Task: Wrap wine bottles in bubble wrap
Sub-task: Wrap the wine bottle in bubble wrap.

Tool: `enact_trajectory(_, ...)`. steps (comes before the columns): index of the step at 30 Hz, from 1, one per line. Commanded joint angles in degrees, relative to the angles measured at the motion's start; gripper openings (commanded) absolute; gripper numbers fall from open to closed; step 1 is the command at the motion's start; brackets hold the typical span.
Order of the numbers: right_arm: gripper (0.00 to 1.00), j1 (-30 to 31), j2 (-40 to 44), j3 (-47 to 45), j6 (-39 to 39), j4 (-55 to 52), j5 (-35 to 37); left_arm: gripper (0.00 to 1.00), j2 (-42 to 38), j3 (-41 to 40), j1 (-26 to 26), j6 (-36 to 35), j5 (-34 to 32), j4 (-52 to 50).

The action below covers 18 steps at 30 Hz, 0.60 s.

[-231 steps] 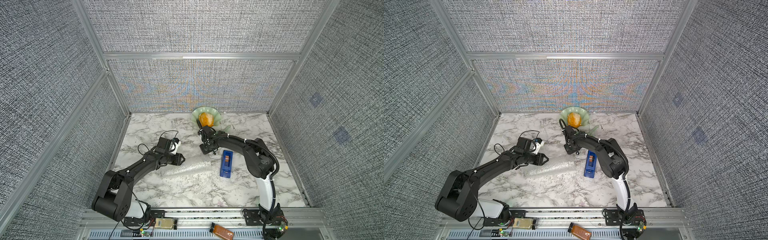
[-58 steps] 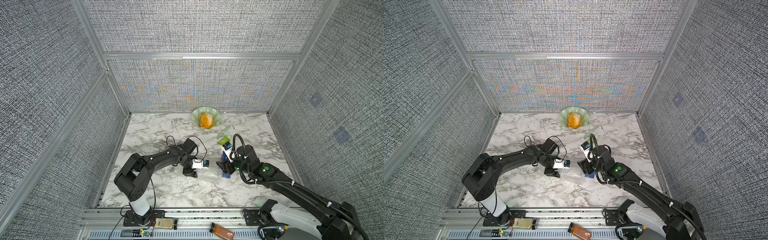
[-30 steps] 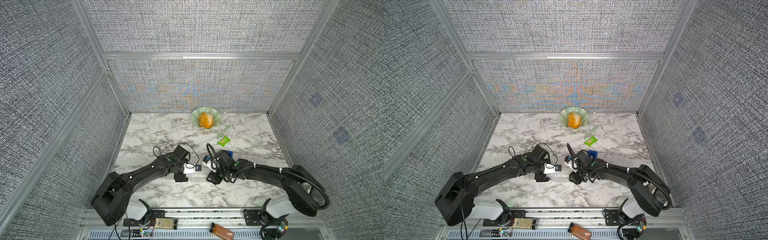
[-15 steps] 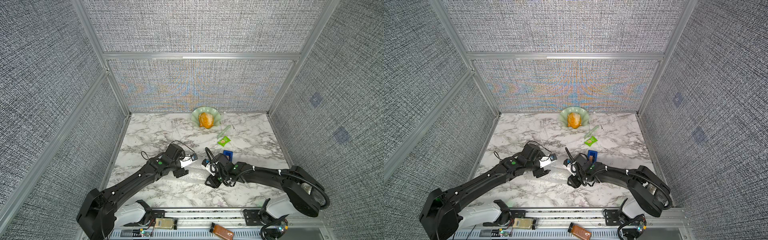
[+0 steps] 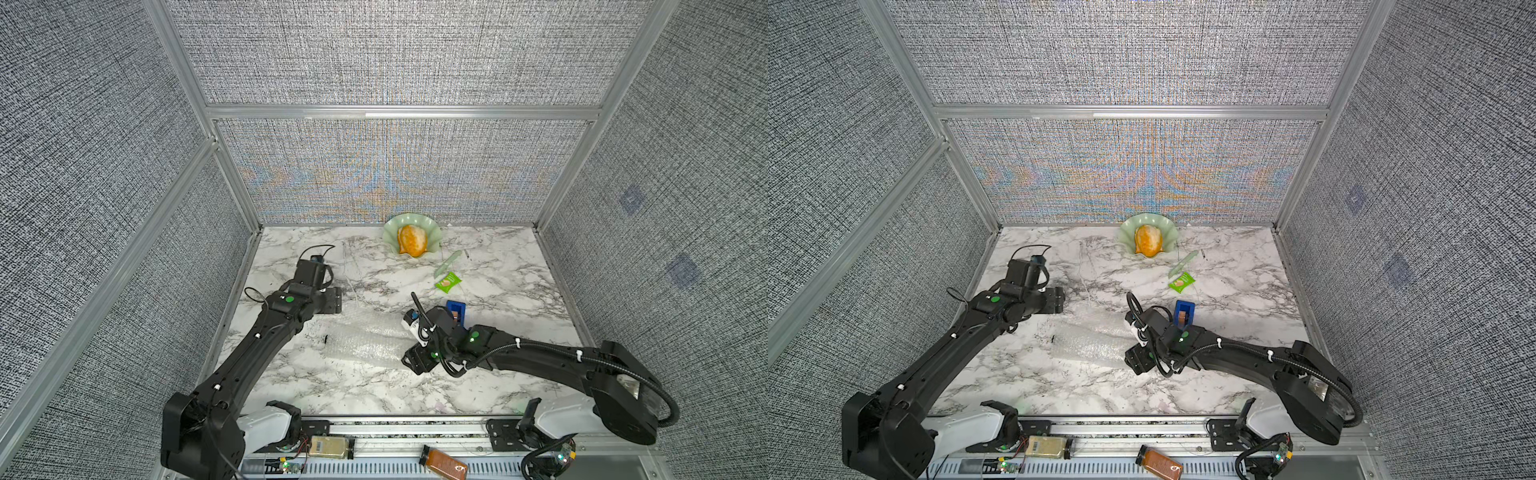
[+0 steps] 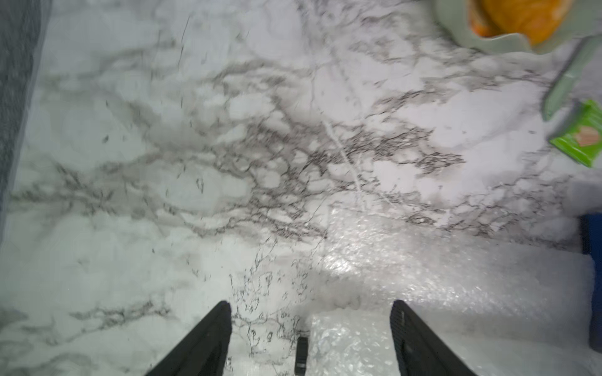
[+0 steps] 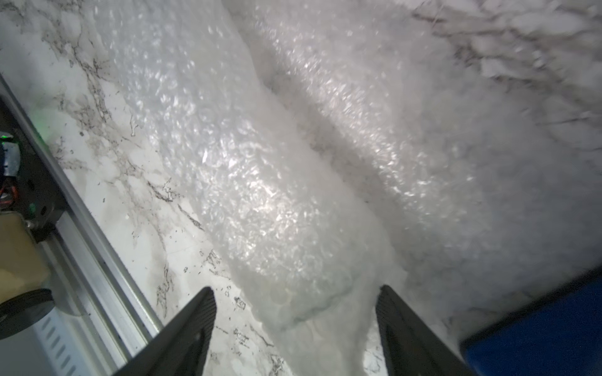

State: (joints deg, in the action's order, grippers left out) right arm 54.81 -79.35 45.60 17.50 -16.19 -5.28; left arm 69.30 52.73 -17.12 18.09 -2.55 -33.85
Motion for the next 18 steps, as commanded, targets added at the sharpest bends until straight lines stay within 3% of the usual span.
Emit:
enact_trajectory(1,0.78,0.1,1.5,1.4,-0.8,-4.9,5.3,0.73,1.1,-4.0,7.1,6.9,12.3,2.5)
enact_trajectory(6,0.78,0.0,0.4,5.0,-0.4,-7.8,6.9,0.48,3.8,-12.4,19.5,9.8,27.0,10.2)
enact_trajectory(9,0.77,-2.3,-3.8,8.0,-0.6,-7.8,7.4,0.38,5.1,-14.5,20.9,9.3,27.4,11.1)
enact_trajectory(13,0.70,-7.1,-13.4,17.2,-3.0,-9.9,1.3,0.26,7.9,-16.1,21.1,8.8,29.4,12.0)
enact_trajectory(18,0.68,-7.6,-22.9,24.0,-5.7,-11.4,-3.9,0.10,13.2,-15.8,21.2,7.6,33.8,11.2)
